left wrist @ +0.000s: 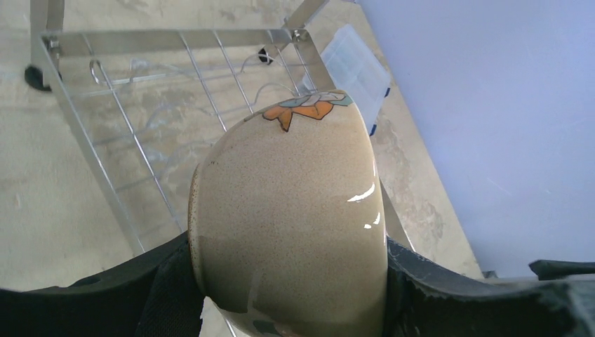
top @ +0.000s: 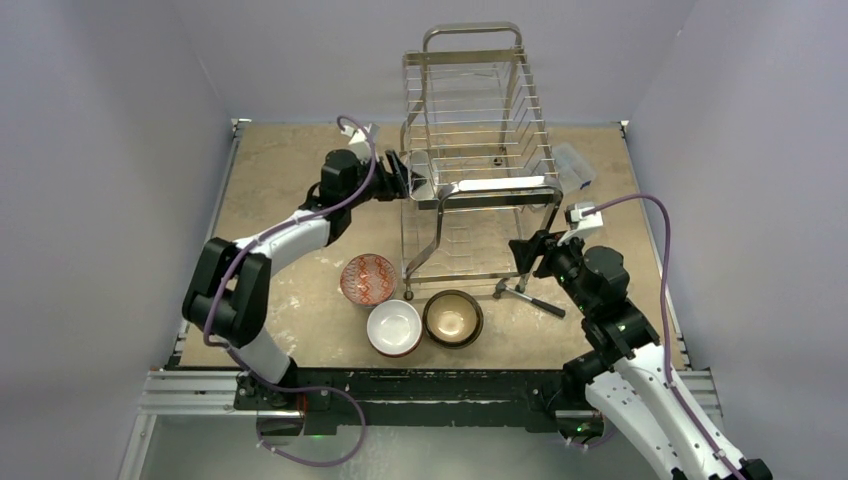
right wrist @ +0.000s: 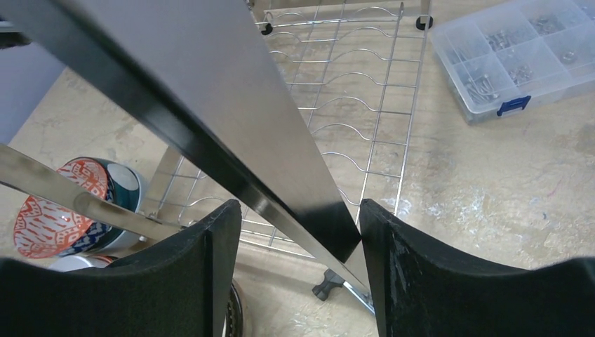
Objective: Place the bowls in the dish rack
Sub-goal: Adjust the dish rack at the center of the board, then place the bowl in the dish rack.
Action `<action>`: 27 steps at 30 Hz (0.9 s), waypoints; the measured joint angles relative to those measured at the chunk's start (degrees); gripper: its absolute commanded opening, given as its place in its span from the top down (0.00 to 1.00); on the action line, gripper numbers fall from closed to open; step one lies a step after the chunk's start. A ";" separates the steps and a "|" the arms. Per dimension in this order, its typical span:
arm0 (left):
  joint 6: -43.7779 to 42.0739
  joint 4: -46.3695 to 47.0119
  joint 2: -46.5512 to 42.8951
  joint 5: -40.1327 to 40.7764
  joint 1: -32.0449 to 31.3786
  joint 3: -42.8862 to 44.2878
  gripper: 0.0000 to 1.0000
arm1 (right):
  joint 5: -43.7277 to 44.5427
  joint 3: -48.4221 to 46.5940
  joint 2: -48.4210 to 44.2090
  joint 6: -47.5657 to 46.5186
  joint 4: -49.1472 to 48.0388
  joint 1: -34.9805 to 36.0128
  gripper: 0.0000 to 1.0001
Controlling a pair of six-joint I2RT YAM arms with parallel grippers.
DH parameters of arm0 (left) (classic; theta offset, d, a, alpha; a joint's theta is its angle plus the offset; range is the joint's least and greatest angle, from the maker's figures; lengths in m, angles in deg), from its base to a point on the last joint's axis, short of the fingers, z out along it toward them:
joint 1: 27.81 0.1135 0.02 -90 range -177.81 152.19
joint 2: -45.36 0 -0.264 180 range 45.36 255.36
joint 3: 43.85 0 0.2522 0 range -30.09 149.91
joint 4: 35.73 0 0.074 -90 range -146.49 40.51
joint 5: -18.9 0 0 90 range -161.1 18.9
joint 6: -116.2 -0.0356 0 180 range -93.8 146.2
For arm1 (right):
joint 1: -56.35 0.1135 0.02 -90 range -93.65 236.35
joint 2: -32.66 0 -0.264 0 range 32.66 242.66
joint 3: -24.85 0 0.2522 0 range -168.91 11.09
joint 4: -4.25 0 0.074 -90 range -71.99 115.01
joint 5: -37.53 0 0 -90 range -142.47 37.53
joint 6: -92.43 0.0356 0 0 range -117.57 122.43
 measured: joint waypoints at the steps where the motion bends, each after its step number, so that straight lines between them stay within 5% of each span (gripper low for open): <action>1: -0.85 -0.09 1.09 -0.11 0.00 1.25 0.82 | -0.02 0.00 0.00 0.13 0.00 0.00 0.33; 13: -10.95 -3.41 14.25 -1.55 0.00 16.68 0.90 | -0.50 0.00 -0.04 0.79 -0.02 0.00 0.29; 18: -17.18 -5.05 17.73 -1.62 0.00 18.84 1.00 | -0.70 0.00 -0.02 0.79 -0.07 0.00 0.29; 27: -28.44 -4.35 20.74 -0.13 0.07 20.37 1.00 | -1.03 0.00 -0.02 0.74 -0.15 0.00 0.28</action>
